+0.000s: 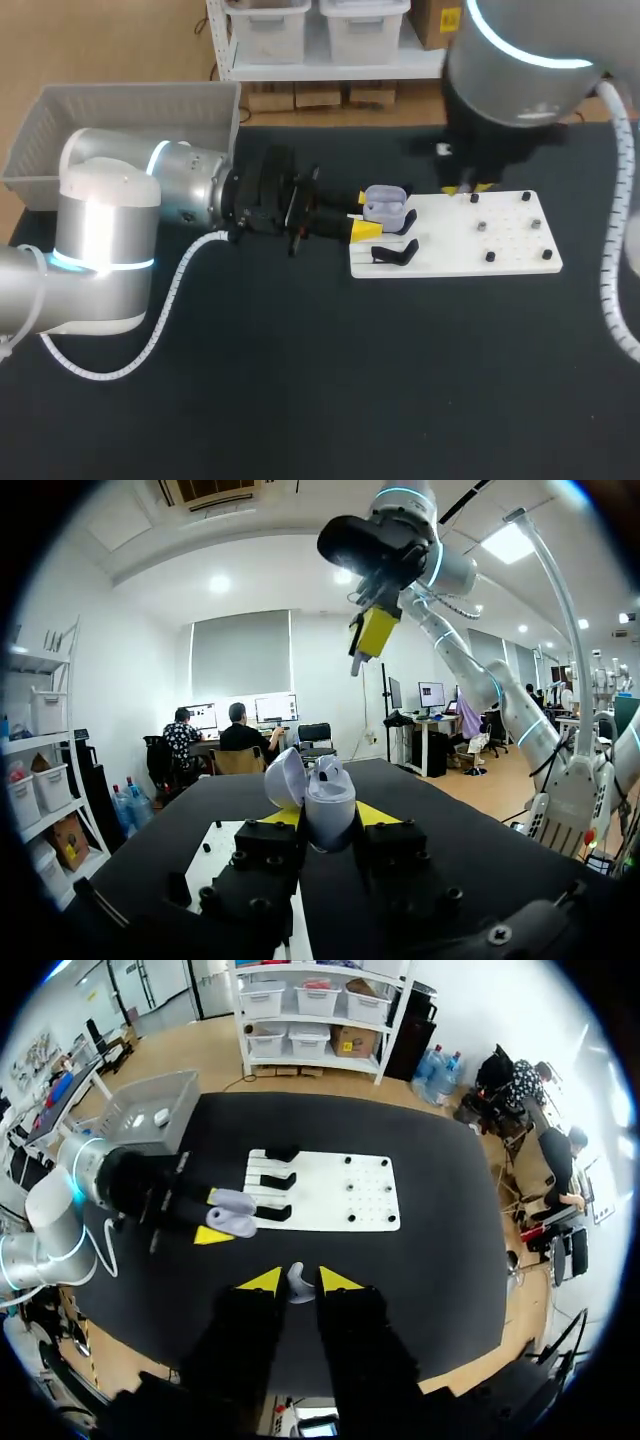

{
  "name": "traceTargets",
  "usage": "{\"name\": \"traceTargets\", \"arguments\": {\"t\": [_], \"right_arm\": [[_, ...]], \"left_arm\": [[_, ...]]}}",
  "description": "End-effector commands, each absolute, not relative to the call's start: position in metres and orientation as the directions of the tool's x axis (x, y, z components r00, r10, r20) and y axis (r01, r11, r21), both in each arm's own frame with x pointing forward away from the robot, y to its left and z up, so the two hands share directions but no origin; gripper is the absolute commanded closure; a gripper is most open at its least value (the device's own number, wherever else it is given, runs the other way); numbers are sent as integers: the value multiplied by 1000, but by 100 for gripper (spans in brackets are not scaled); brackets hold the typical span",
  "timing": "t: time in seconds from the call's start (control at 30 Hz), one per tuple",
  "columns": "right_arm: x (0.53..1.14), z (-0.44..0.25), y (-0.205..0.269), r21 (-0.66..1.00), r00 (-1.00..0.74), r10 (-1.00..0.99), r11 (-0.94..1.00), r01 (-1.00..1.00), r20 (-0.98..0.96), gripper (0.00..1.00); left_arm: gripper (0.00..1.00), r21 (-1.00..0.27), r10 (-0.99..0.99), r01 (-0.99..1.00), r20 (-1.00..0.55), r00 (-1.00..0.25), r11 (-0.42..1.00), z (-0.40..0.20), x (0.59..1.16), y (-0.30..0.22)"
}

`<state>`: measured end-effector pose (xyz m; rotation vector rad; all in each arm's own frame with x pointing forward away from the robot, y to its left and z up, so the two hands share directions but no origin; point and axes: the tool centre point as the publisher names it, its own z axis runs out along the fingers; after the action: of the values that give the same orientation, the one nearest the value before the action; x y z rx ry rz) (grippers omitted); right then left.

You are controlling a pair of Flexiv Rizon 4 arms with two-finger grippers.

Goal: Pick up each earbud case from the left stands, insert the matching earbuds, close the lid, and place the case in the box.

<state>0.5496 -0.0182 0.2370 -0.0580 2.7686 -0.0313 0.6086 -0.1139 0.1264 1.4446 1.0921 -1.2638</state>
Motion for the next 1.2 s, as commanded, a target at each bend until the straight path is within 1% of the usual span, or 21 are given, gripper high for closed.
{"name": "traceTargets", "arguments": {"t": [0.03, 0.53, 0.67, 0.83, 1.03, 1.2], "right_arm": [[557, 238, -2, -75, -938, -43, 997, -18, -345, 100], [557, 238, -2, -75, -938, -43, 997, -18, -345, 100], [562, 242, 7, -91, -927, -114, 992, -88, -358, 100], [565, 240, 20, -78, -902, -248, 969, -236, -354, 100], [572, 234, 31, -96, -901, -305, 952, -289, -307, 100], [577, 226, 35, -96, -921, -303, 953, -289, -243, 100]], "left_arm": [[100, 77, 55, 977, -994, 90, -200, 126, 607, -114], [100, 77, 55, 977, -994, 90, -200, 126, 607, -114], [100, 77, 55, 977, -994, 90, -200, 126, 607, -114], [100, 77, 55, 977, -994, 90, -200, 126, 607, -114], [100, 77, 55, 977, -994, 90, -200, 126, 607, -114], [100, 77, 55, 977, -994, 90, -200, 126, 607, -114]]}}
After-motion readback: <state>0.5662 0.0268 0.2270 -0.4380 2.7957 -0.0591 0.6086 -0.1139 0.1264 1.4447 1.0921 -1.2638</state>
